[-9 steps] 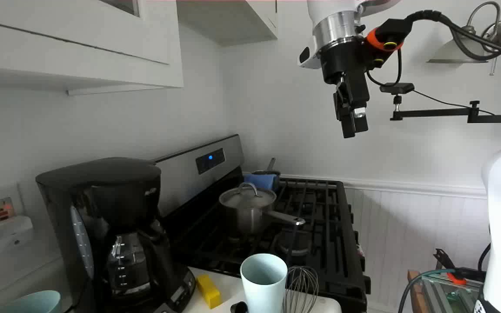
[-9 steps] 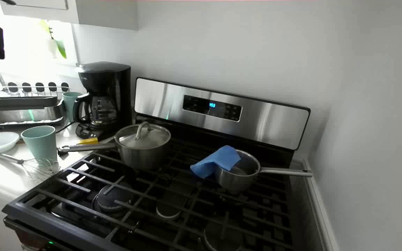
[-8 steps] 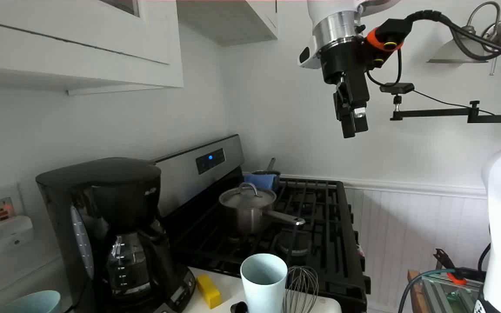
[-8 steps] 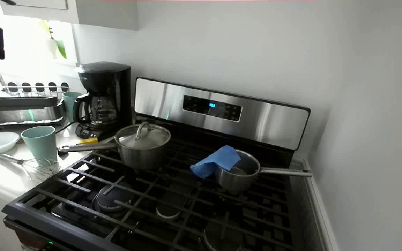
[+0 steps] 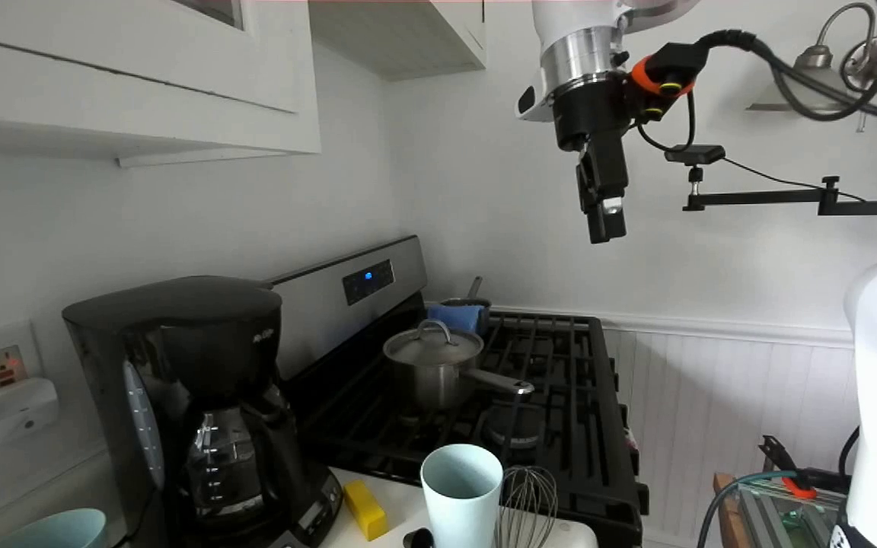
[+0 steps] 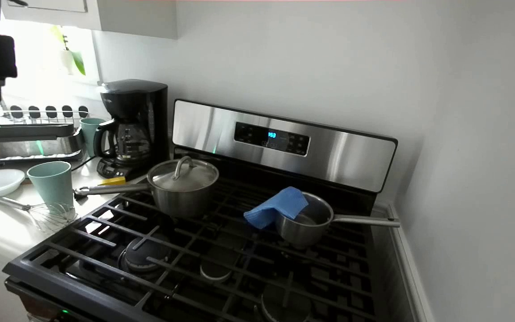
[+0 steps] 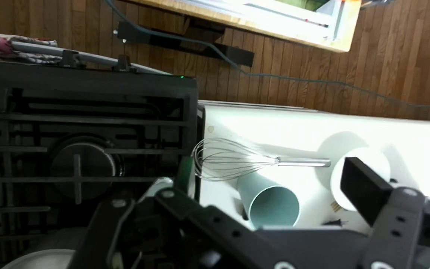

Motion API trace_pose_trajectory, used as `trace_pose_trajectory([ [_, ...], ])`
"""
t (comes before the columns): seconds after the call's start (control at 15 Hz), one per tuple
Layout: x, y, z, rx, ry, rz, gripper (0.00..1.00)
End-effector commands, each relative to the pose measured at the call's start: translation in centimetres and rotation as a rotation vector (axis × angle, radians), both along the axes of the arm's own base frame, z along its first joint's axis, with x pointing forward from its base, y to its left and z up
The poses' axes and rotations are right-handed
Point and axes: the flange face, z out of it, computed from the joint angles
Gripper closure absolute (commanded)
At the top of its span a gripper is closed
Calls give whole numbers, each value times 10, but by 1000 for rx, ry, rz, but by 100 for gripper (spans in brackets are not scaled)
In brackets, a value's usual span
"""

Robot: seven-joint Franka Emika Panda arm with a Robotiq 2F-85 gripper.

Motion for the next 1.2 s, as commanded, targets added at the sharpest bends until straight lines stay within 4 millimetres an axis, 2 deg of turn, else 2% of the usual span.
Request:
trace_pose_trajectory([
  [0.0,50,-19,-33,-71,-48,-90,0],
  [0.2,93,-34,-62,-31,-108,-118,0],
  [0.33,114,-43,-83,5,-102,-131,0],
  [0.47,132,-53,-103,41,-83,-155,0],
  [0.67,153,-72,-121,82,-58,-195,0],
  [0.73,134,-58,-116,54,-56,-172,0],
  [0.87,139,-63,-124,52,-39,-181,0],
  [1.07,139,-58,-121,51,-46,-172,0],
  [1.13,150,-64,-126,40,-59,-212,0],
])
